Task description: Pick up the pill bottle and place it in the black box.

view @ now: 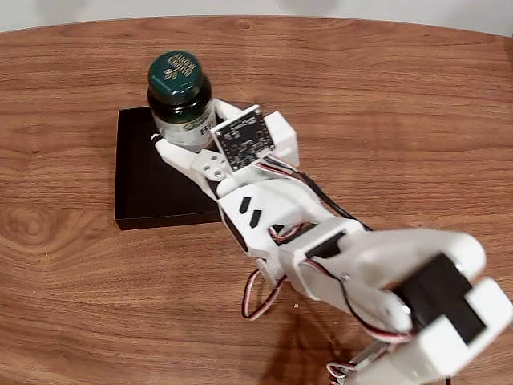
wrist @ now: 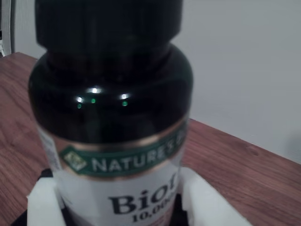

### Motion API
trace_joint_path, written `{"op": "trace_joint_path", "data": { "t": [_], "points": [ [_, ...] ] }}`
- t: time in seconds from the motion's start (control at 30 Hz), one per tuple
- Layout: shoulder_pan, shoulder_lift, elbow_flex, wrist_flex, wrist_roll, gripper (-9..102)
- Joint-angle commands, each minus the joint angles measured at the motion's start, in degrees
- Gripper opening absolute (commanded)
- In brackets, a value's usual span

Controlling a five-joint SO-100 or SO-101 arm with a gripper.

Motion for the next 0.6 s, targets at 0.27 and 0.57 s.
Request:
{"op": "trace_joint_path", "data": {
  "t": [0.27, 0.57],
  "points": [
    [-0.2, -15.9, -16.8, -10.1, 0.3, 10],
    [0.1, -23.2, -22.2, -13.0, 0.0, 10]
  ]
}}
